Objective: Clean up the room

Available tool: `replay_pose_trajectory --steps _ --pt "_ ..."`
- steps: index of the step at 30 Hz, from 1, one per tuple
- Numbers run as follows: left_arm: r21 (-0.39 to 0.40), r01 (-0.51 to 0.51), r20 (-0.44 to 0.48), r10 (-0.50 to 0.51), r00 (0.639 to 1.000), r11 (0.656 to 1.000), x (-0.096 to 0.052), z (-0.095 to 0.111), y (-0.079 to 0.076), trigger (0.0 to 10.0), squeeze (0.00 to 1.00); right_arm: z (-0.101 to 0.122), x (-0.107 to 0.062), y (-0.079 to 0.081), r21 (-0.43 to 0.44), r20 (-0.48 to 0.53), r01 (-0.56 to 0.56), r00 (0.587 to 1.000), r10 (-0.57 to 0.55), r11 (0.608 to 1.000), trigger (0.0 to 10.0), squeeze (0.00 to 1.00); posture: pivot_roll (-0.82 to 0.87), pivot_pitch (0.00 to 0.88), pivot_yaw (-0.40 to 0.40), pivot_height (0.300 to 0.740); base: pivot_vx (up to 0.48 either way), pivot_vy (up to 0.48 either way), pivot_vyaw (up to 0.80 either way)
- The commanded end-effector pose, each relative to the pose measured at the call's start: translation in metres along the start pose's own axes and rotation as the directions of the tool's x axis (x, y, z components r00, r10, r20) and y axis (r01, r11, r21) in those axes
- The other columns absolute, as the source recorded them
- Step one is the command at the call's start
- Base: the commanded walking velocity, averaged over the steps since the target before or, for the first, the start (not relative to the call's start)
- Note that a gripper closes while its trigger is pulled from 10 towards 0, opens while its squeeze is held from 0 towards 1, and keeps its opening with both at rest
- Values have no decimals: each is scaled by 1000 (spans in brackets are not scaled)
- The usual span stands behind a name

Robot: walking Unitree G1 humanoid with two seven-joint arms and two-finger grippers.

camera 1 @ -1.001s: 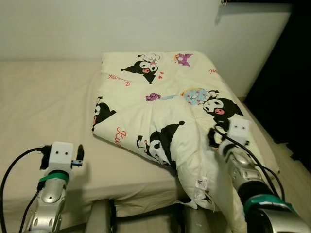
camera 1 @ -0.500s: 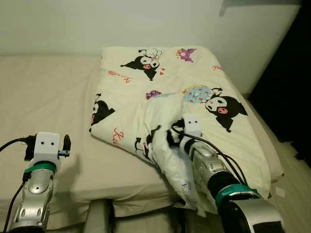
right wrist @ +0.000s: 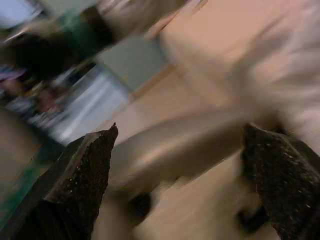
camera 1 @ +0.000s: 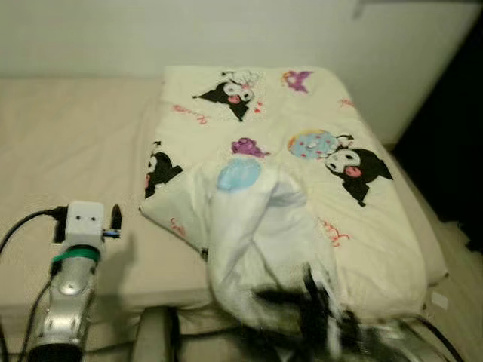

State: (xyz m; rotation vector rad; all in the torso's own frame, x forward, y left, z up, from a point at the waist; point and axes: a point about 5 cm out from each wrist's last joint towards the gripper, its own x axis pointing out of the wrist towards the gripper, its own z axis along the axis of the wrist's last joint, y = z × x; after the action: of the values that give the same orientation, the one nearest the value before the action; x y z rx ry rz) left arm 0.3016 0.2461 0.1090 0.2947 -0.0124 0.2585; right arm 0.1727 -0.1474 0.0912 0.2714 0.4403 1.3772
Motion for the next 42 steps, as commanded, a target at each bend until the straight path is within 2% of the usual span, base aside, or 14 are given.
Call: replay_pose_trajectory --steps 1,11,15,18,24,27,29,31,32,33,34,35,37,42 --pt "-2 20 -7 -20 1000 1000 -3 -5 -4 10000 0 8 -14 5 4 24 -11 1000 11 1000 10000 0 21 33 13 580 0 0 0" --pt "15 27 31 -28 999 1000 3 2 -9 10000 0 80 -66 -56 -27 294 362 894 -339 932 10000 0 19 26 17 580 0 0 0" --pt "15 -59 161 55 985 998 17 31 10 10000 0 102 -102 -118 41 305 802 557 -772 595 10000 0 26 22 19 580 0 0 0" --pt "17 -84 173 80 982 996 19 34 15 10000 0 102 -102 -123 49 300 826 523 -797 561 10000 0 31 18 20 580 0 0 0" --pt "56 47 145 -55 988 997 23 33 -1 10000 0 77 -35 -108 -69 181 651 753 -632 756 10000 0 34 12 24 580 0 0 0" --pt "83 246 96 -253 963 966 13 22 -37 10000 0 58 -14 -106 -71 145 654 753 -641 753 10000 0 33 15 26 580 0 0 0" --pt "54 409 42 -411 910 911 -4 10 -75 10000 0 42 -9 -117 -1 170 807 582 -795 590 10000 0 33 15 26 580 0 0 0" --pt "54 409 42 -411 910 911 -4 10 -75 10000 0 42 -9 -117 -1 170 807 582 -795 590 10000 0 33 15 26 580 0 0 0" --pt "49 447 29 -448 893 893 -9 7 -87 10000 0 37 -12 -121 57 202 863 483 -852 503 10000 0 28 14 34 580 0 0 0" --pt "49 447 29 -448 893 893 -9 7 -87 10000 0 37 -12 -121 57 202 863 483 -852 503 10000 0 28 14 34 580 0 0 0" --pt "40 478 21 -479 878 878 -15 5 -100 10000 0 32 -16 -123 133 233 903 372 -898 409 10000 0 26 17 40 580 0 0 0" --pt "40 478 21 -479 878 878 -15 5 -100 10000 0 32 -16 -123 133 233 903 372 -898 409 10000 0 26 17 40 580 0 0 0" --pt "29 491 -5 -491 871 870 -24 -2 -112 10000 0 16 -23 -117 227 243 944 181 -953 237 10000 0 22 11 48 580 0 0 0" --pt "29 475 -27 -474 880 880 -27 -8 -110 10000 0 10 -25 -111 236 247 955 121 -961 181 10000 0 22 11 48 585 0 0 0"
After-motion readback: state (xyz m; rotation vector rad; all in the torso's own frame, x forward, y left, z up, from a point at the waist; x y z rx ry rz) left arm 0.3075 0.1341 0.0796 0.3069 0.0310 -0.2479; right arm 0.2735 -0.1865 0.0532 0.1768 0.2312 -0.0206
